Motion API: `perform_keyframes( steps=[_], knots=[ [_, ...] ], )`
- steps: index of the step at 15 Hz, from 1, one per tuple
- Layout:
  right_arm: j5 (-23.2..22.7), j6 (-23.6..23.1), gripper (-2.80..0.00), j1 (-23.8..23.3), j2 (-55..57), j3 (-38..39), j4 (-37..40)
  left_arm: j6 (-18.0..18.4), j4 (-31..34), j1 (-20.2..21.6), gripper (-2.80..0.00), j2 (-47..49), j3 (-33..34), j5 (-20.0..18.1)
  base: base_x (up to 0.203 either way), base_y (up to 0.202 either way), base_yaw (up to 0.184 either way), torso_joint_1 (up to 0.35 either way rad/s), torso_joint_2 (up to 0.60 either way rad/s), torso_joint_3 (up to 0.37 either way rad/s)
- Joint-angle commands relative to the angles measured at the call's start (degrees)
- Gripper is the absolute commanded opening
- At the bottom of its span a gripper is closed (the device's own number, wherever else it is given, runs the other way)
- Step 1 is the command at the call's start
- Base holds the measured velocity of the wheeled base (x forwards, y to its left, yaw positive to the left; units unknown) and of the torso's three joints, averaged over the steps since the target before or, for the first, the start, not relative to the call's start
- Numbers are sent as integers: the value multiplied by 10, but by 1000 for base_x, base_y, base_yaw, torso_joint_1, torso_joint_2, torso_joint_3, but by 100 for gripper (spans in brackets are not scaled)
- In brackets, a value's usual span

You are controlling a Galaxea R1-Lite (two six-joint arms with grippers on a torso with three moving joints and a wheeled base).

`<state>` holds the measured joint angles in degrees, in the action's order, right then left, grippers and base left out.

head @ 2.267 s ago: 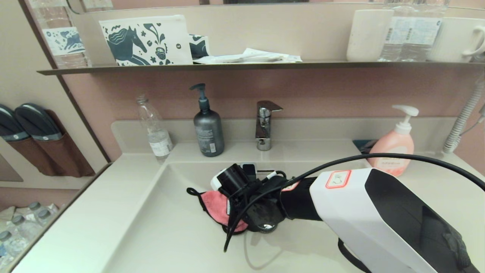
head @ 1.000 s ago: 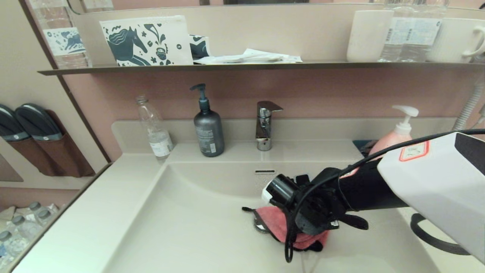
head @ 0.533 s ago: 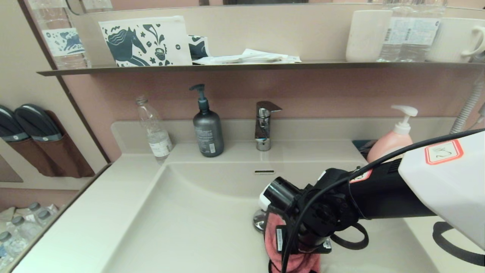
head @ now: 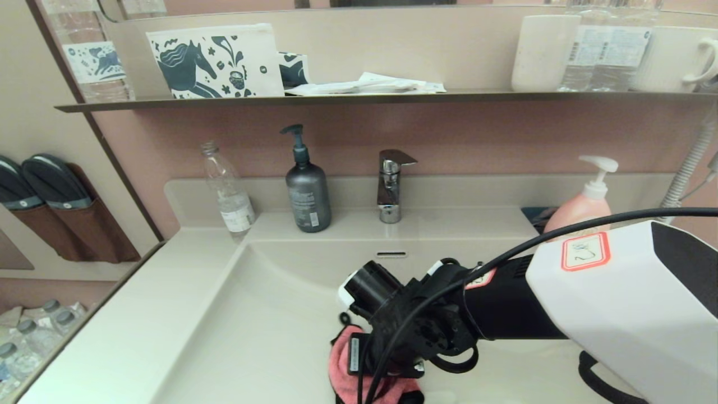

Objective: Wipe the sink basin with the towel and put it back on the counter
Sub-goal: Wipe the sink

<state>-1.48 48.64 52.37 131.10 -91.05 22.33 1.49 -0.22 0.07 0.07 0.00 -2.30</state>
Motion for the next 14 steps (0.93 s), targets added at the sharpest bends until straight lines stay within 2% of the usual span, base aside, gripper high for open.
perform_keyframes(
  steps=[1, 5, 9, 11, 14],
  knots=[
    [-2, 6, -280, 11, 25, -42, -2, 0, 0, 0, -280, 0, 0, 0, 0, 0, 0, 0, 0, 0],
    [26, 15, -280, 10, -22, -48, 3, 0, 0, 0, -280, 0, 0, -1, 0, 0, 0, 0, 0, 0],
    [55, 7, -280, -6, -137, 32, 61, 0, 0, 0, -280, 0, 0, 0, 0, 0, 0, 0, 0, 0],
    [87, 5, -280, -34, -196, 89, 84, 0, 0, 0, -280, 0, 0, 0, 0, 0, 0, 0, 0, 0],
    [114, -3, -280, -112, -290, 141, 118, 0, 0, 0, -280, 0, 0, 0, 0, 0, 0, 0, 0, 0]
  ],
)
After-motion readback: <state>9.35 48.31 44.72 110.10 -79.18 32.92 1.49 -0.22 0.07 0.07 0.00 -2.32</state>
